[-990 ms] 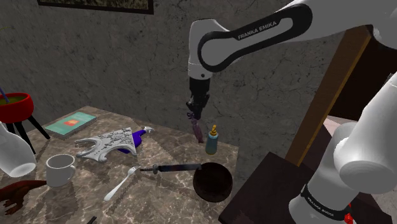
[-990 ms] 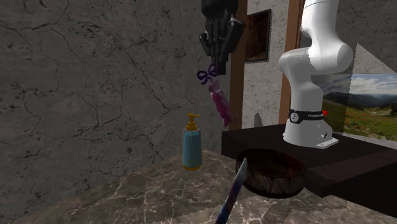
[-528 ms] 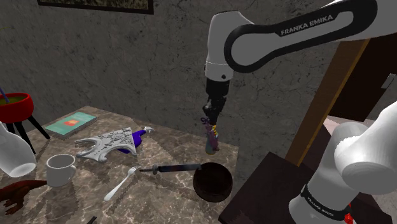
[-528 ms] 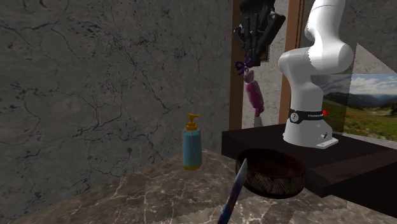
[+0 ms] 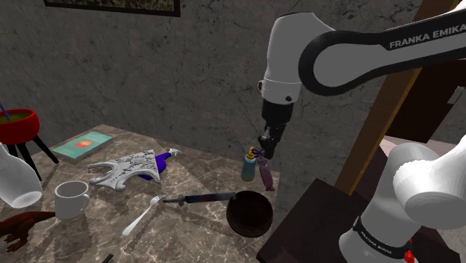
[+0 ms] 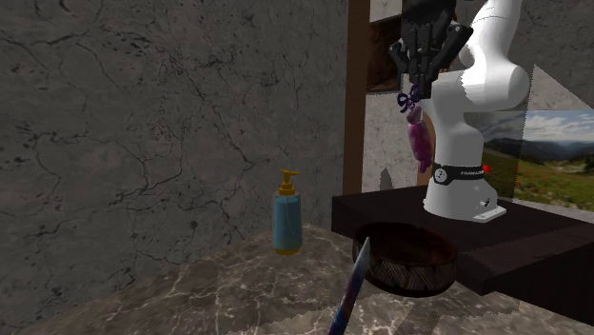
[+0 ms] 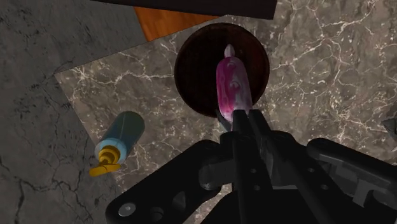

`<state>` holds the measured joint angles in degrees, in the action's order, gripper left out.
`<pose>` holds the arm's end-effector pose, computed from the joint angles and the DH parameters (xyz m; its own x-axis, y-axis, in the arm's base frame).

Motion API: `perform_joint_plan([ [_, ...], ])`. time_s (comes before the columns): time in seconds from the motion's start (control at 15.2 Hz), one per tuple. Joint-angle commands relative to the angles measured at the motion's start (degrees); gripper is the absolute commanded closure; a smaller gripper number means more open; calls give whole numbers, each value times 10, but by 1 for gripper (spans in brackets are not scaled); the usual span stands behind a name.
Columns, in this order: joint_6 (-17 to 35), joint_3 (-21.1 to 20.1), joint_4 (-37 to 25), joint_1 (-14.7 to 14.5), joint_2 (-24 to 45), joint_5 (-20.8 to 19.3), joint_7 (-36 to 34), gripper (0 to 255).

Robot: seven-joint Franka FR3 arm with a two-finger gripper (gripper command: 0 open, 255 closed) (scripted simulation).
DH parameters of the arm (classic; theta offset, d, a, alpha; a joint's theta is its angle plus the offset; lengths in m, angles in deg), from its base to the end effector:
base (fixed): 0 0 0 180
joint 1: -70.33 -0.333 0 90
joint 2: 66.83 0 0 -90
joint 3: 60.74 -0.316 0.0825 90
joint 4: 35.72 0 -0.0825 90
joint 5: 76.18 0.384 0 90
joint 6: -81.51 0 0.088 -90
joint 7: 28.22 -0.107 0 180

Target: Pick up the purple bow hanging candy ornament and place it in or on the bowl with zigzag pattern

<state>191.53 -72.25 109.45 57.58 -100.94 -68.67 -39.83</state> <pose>0.3299 0.1617 0.4666 0.9900 0.1385 -0.0265 0.1384 -0.9904 -0.0046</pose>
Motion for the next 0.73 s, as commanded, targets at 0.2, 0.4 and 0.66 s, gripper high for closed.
perform_joint_plan([
  [0.2, 41, -4, 34, -2, 6, 4, 0, 255],
  [0.4, 67, -7, 52, -2, 15, 6, 0, 255],
  [0.66, 103, -11, 74, -3, 29, 8, 1, 255],
])
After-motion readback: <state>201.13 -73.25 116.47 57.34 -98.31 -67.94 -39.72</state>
